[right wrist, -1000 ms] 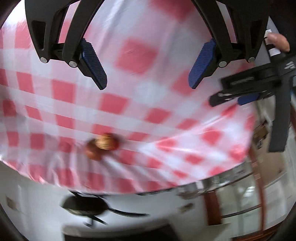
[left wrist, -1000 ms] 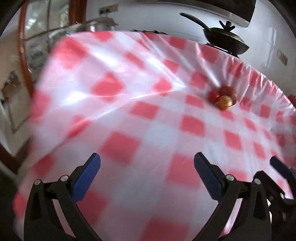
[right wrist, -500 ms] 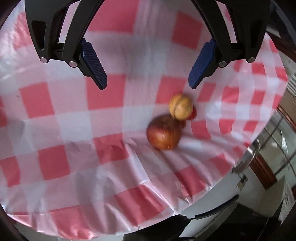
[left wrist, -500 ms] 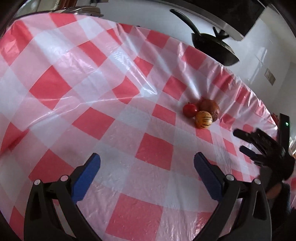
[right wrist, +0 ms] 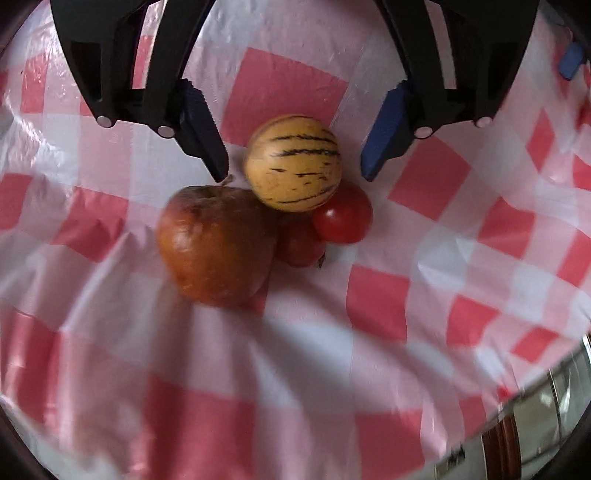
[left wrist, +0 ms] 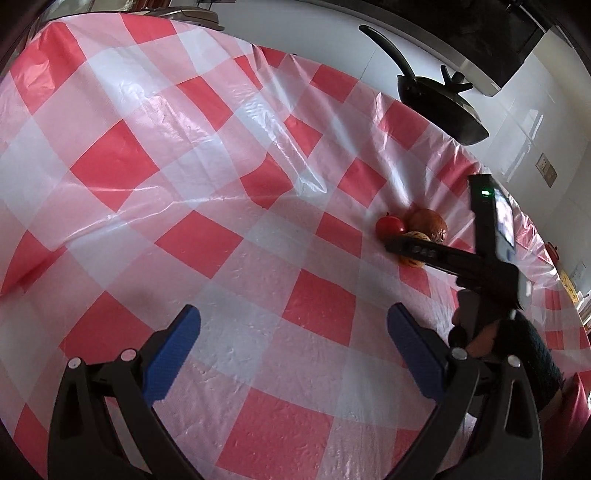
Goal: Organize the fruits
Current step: 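Grasp the striped yellow melon with the right tool while the left tool grasps a red tomato, then carry the tomato and melon with both tools over the white box, then open the left tool to drop the tomato while the right tool drops the melon, then move both open tools back over the remaining fruits on the tablecloth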
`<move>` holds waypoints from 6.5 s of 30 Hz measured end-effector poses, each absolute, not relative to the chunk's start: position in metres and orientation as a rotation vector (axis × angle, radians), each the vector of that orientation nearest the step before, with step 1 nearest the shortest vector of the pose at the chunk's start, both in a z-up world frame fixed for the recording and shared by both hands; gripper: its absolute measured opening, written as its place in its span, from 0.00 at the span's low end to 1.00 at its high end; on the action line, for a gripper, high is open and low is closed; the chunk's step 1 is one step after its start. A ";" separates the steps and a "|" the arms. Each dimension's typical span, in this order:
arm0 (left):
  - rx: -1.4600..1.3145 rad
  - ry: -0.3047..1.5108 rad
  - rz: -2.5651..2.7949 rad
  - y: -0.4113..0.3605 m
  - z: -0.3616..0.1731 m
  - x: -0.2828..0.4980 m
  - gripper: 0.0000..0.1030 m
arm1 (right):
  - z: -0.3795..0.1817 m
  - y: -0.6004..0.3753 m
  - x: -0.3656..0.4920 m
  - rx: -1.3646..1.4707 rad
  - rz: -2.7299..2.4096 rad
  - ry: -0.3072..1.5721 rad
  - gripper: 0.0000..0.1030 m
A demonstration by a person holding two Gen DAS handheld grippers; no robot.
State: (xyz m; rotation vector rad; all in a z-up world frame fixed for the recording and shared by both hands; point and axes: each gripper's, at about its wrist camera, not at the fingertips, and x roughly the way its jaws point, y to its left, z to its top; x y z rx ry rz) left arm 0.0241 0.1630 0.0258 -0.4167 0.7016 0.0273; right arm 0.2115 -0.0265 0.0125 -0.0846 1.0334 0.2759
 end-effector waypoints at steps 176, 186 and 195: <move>-0.219 0.702 0.798 0.365 0.016 -0.338 0.98 | 0.088 0.158 -0.309 -0.431 1.231 0.726 0.84; -0.073 0.775 0.425 0.220 0.059 -0.163 0.98 | 0.122 0.028 -0.165 -0.119 0.706 0.676 0.84; -0.142 0.840 0.093 0.125 0.029 -0.015 0.98 | 0.096 -0.079 -0.037 0.073 0.361 0.770 0.84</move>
